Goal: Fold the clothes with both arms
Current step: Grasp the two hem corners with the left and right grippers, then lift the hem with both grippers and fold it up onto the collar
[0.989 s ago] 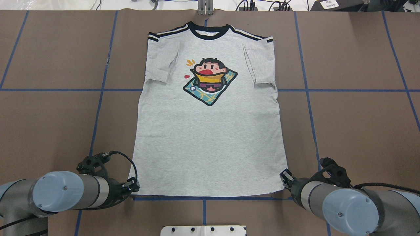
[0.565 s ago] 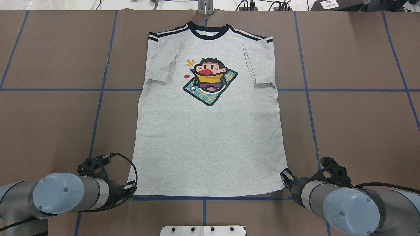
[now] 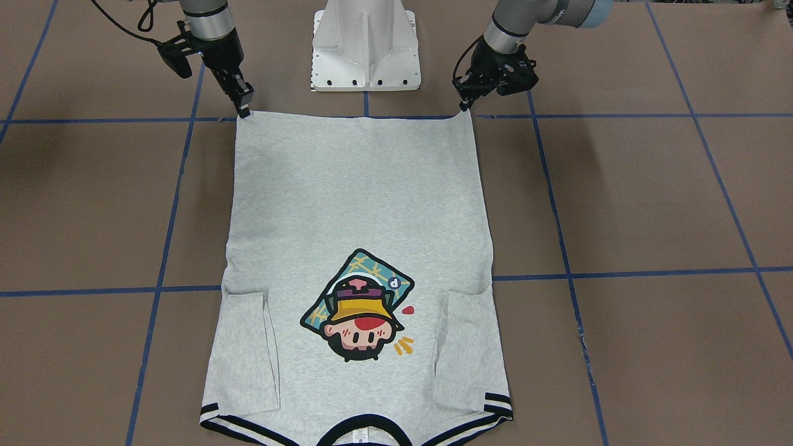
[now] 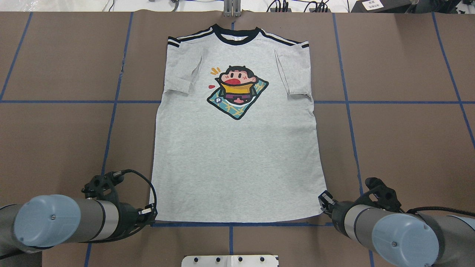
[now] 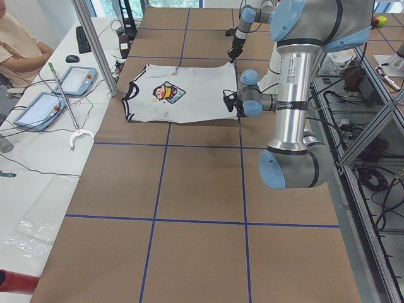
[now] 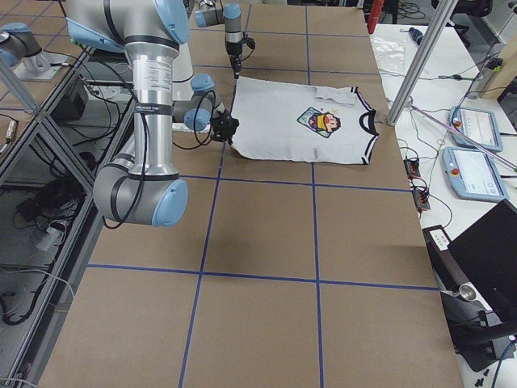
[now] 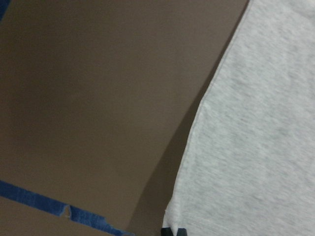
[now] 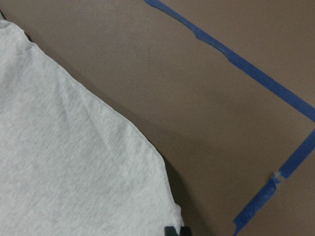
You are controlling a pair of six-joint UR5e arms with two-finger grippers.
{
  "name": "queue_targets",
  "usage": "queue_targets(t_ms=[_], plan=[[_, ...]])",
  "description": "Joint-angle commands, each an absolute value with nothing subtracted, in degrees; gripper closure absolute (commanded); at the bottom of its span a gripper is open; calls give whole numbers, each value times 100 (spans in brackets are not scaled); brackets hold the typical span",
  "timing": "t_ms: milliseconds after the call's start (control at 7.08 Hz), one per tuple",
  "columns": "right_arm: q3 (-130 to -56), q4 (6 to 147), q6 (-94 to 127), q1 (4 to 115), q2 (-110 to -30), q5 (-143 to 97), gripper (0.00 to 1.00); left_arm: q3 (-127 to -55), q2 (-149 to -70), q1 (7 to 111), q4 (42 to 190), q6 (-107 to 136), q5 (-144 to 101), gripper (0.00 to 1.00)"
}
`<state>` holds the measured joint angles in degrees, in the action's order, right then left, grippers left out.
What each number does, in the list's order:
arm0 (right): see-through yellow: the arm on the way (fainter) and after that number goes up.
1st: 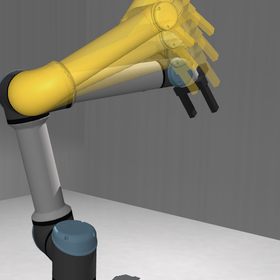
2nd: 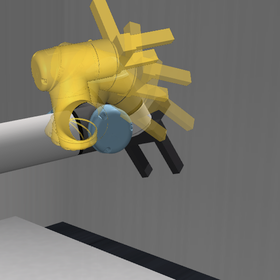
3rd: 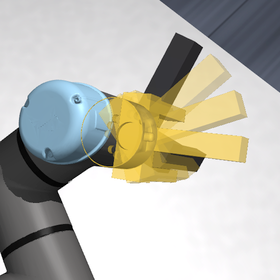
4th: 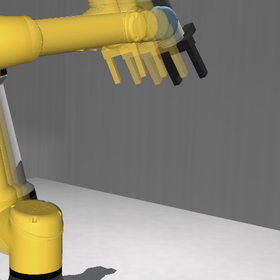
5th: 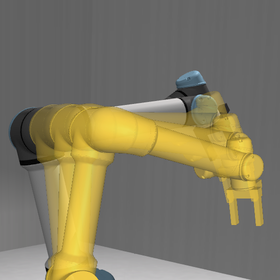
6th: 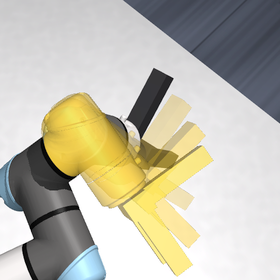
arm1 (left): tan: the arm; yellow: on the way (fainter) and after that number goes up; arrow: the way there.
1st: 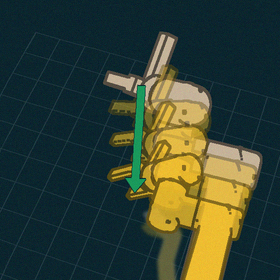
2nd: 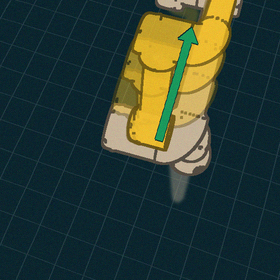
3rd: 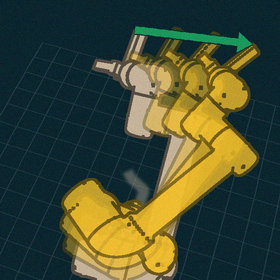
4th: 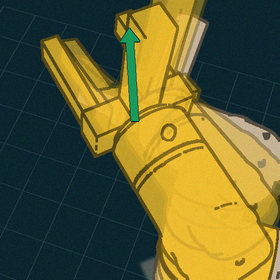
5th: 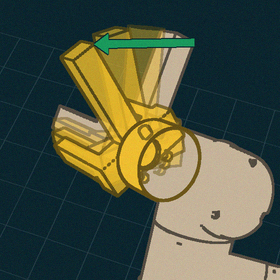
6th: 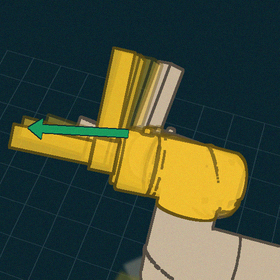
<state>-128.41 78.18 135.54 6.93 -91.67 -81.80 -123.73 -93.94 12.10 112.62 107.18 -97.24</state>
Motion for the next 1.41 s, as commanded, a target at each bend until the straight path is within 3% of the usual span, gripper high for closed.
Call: queue_targets(t_ms=[0,565,847,1271], plan=[[-13217,7822,13596,257,-9360,-8244,100,-13487,-9395,882,10410,10992,-9834,100],[-14148,8292,13623,140,-9484,-8235,100,-14166,-9430,851,9643,11804,-9817,100],[-14125,9137,13188,1190,-9038,-8244,100,-13802,-10085,1823,9650,11150,-9774,100],[-12120,9185,10737,3000,-7231,-8322,100,-11924,-11151,3433,9659,9022,-9747,100]])
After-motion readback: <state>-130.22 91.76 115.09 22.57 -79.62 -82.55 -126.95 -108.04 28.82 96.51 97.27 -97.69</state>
